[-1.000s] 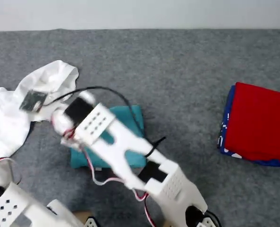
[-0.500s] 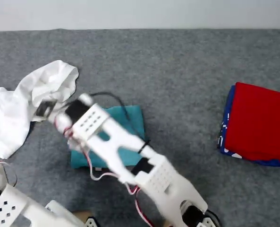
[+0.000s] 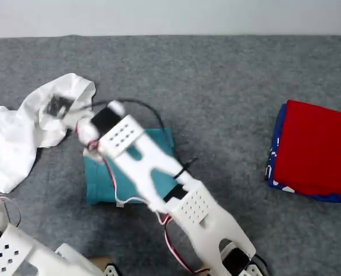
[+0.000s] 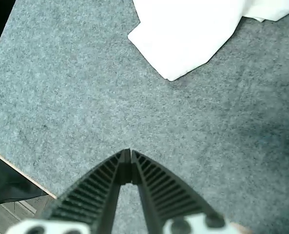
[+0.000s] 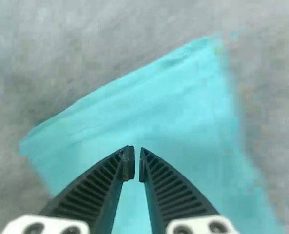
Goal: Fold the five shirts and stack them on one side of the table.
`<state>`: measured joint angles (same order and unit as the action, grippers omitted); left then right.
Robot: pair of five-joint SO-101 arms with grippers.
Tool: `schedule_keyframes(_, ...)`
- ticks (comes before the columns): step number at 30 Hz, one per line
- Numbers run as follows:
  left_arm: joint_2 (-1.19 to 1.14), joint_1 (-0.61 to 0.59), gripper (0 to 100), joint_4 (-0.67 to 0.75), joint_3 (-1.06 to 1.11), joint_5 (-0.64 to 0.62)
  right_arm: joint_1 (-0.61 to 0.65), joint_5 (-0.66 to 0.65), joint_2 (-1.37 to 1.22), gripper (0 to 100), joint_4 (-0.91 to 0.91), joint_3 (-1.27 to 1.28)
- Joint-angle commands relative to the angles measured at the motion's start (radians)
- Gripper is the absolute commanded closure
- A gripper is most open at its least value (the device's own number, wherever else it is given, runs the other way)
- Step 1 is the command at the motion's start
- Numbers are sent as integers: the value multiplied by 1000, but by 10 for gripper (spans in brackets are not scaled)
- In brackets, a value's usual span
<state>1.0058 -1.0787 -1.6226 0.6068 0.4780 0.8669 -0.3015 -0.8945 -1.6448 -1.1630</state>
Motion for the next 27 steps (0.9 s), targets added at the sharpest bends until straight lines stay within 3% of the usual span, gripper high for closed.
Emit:
schedule_keyframes(1, 12, 2, 994, 18, -35, 12, -56, -72, 67, 966, 82, -94)
schedule_keyframes(8, 12, 2, 994, 18, -35, 15, -58, -95, -102, 967, 312, -98)
schedule_keyframes(16, 12, 2, 994, 18, -31, 15, -125, -97, -229, 967, 366, -100)
schedule_keyframes(21, 12, 3, 994, 18, -28, 15, -107, -94, -179, 967, 305, -173)
schedule_keyframes(27, 12, 3, 994, 18, -31, 14, -74, -89, -94, 967, 102, -307)
